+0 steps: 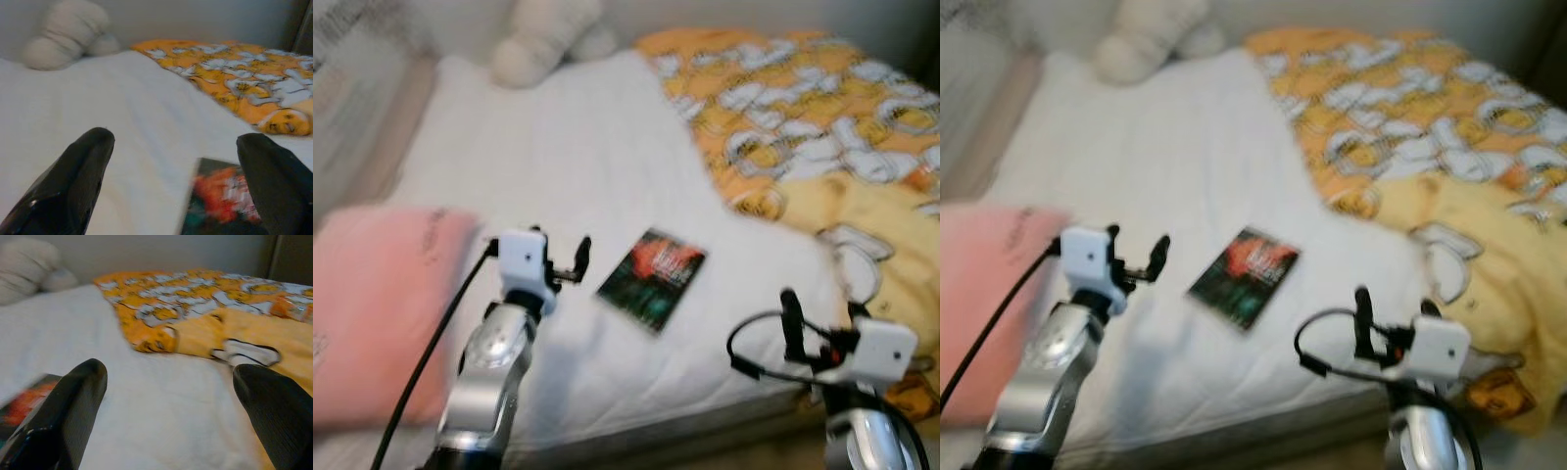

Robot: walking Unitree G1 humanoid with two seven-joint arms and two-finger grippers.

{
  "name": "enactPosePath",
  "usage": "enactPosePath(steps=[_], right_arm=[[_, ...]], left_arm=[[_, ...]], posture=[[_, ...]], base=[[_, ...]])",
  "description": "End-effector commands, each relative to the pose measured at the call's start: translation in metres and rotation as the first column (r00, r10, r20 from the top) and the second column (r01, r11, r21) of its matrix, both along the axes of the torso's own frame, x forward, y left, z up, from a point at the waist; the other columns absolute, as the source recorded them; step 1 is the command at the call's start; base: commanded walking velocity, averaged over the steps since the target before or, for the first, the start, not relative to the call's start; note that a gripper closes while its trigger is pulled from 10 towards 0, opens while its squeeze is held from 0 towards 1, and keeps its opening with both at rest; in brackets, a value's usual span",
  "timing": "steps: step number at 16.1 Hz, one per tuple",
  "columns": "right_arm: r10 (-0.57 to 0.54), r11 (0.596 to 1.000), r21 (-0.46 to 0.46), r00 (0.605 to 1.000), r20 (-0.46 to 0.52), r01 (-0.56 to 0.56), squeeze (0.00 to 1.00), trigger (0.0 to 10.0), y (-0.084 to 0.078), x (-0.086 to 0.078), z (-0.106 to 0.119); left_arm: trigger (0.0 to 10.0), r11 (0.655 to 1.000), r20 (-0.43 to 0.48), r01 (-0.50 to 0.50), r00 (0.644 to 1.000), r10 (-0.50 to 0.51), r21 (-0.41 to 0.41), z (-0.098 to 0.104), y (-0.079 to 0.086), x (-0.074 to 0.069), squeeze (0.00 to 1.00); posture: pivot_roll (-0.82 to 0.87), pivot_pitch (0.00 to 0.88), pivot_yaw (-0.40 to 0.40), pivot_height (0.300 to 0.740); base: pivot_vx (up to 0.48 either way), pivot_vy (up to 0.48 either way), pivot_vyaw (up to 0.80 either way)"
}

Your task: Clean up the room

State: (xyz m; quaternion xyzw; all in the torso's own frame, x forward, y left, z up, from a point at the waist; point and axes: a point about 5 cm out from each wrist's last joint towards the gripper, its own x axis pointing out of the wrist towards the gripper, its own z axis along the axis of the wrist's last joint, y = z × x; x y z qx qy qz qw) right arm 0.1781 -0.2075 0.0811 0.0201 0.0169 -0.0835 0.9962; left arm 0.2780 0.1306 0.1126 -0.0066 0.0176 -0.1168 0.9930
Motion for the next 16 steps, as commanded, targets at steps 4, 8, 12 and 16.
enactPosePath(steps=[4, 8, 12, 16], right_arm=[[0.031, 1.0, 0.0, 0.999, -0.015, -0.031, 0.0, 10.0, 0.004, 0.003, -0.003], [0.072, 0.997, -0.003, 0.997, -0.037, -0.072, 0.0, 10.0, 0.007, -0.003, -0.005], [0.065, 0.998, -0.002, 0.996, -0.065, -0.066, 0.0, 10.0, 0.005, -0.012, -0.008], [0.128, 0.991, -0.034, 0.986, -0.103, -0.132, 0.0, 10.0, 0.012, -0.035, -0.002]], left_arm=[[10.0, 0.994, -0.066, 0.068, 0.996, -0.063, 0.082, -0.01, -0.008, 0.02, 0.0], [10.0, 0.944, -0.22, 0.324, 0.927, -0.303, 0.068, -0.029, -0.047, 0.041, 0.0], [10.0, 0.929, -0.209, 0.353, 0.922, -0.326, 0.108, -0.036, -0.065, 0.053, 0.0], [10.0, 0.961, -0.149, 0.235, 0.965, -0.213, 0.149, -0.035, -0.076, 0.065, 0.0]], posture=[[-0.05, 0.0, 0.021, 0.736], [-0.1, 0.0, 0.021, 0.736], [-0.12, 0.0, 0.005, 0.736], [-0.2, 0.033, 0.001, 0.736]], base=[[0.238, 0.0, 0.0], [0.0, 0.0, 0.0], [0.0, 0.0, 0.0], [0.0, 0.0, 0.0]])
